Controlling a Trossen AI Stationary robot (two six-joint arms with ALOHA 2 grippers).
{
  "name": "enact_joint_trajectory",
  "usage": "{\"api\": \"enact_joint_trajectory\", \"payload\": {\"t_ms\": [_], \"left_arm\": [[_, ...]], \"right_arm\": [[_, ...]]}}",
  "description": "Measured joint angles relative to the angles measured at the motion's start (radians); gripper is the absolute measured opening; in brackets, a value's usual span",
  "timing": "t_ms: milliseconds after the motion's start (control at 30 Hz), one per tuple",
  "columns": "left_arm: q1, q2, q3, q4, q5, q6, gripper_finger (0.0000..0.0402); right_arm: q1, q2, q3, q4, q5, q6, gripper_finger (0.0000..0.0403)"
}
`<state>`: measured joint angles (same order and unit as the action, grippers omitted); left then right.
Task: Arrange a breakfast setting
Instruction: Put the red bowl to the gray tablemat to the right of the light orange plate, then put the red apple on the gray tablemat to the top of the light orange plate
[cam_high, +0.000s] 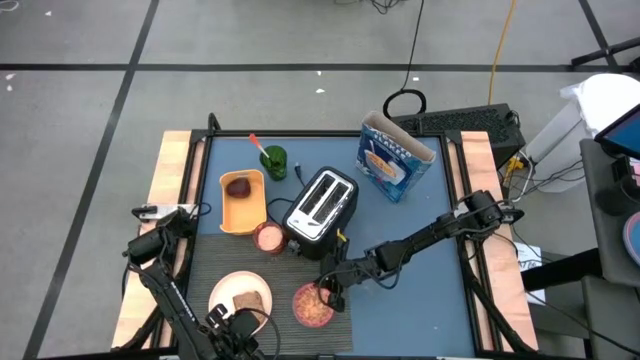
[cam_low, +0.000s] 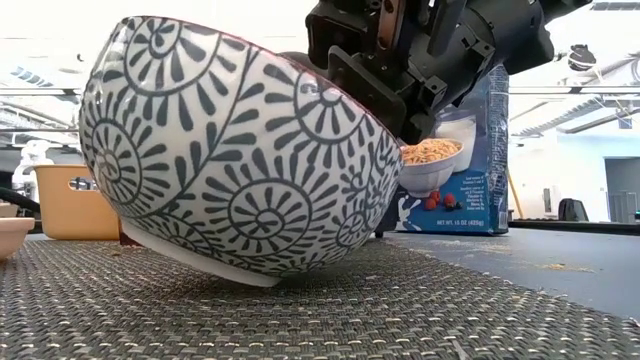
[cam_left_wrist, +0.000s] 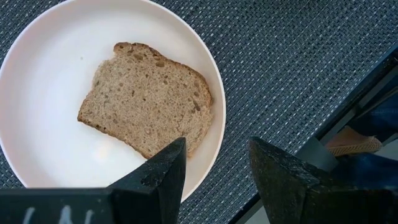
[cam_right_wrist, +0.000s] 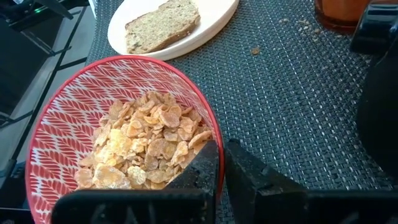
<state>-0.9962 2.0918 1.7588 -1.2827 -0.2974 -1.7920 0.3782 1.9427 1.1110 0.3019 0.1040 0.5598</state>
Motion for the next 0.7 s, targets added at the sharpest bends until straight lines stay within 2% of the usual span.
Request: {"api": "enact_joint_trajectory", "payload": {"t_ms": [367,700], "left_arm": [[0.000,0.000,0.000,0.000,0.000,0.000,0.0182],[0.000,0.000,0.000,0.000,0.000,0.000,0.0182]], "right_arm": [[0.000,0.000,0.000,0.007,0.000,0.002,0.0111],[0.000,0.000,0.000,0.017,0.000,0.000,0.0165]]}}
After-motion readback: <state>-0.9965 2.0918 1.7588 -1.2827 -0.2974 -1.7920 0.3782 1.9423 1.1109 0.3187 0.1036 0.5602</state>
